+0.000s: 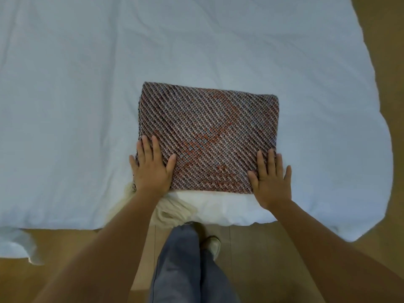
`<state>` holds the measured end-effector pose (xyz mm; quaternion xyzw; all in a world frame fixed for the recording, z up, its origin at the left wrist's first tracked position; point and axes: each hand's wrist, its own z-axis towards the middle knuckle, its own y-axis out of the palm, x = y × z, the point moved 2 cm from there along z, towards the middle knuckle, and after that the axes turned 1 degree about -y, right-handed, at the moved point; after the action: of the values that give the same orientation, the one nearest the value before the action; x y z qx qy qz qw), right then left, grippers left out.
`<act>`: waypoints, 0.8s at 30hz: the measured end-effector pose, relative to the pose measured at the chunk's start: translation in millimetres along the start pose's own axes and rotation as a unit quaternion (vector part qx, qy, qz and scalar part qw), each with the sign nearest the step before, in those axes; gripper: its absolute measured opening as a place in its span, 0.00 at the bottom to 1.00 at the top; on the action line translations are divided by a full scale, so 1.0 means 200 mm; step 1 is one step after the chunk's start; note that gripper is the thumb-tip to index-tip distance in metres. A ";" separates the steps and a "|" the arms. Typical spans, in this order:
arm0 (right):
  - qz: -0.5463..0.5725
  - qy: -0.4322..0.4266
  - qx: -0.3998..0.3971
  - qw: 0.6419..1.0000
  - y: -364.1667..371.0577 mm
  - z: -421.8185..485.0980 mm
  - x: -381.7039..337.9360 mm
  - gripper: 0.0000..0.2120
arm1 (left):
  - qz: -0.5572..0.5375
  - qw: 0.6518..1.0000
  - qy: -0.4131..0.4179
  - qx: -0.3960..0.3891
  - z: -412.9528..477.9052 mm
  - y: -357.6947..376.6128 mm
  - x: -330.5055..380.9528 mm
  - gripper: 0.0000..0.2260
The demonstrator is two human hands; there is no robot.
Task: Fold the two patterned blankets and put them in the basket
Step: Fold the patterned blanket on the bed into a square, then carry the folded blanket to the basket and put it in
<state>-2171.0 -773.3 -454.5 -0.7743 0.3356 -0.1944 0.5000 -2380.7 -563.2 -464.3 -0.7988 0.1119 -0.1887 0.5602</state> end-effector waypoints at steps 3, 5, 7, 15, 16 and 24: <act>0.005 -0.006 -0.027 1.000 -0.02 0.01 -0.03 0.28 | -0.037 0.999 0.007 -0.014 0.00 -0.03 0.02 0.34; 0.020 -0.015 -0.002 1.000 -0.08 0.02 -0.07 0.29 | -0.080 0.997 -0.001 -0.012 0.01 -0.07 0.04 0.36; 0.081 -0.024 0.073 0.994 -0.17 0.02 -0.10 0.28 | -0.161 0.987 -0.021 0.003 0.04 -0.13 0.06 0.38; 0.519 0.162 0.025 0.839 -0.37 0.25 -0.08 0.42 | -0.441 0.878 -0.177 -0.065 0.34 -0.35 0.07 0.48; 0.554 0.193 -0.020 0.810 -0.38 0.28 -0.07 0.42 | -0.456 0.863 -0.200 -0.089 0.37 -0.35 0.07 0.47; 0.604 0.224 -0.078 0.761 -0.42 0.37 -0.04 0.35 | -0.499 0.820 -0.217 -0.175 0.46 -0.40 0.12 0.37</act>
<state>-2102.2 -696.3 -409.9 -0.3825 0.8500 0.0067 0.3621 -2322.5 -466.3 -411.9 -0.8500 -0.3960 -0.2414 0.2499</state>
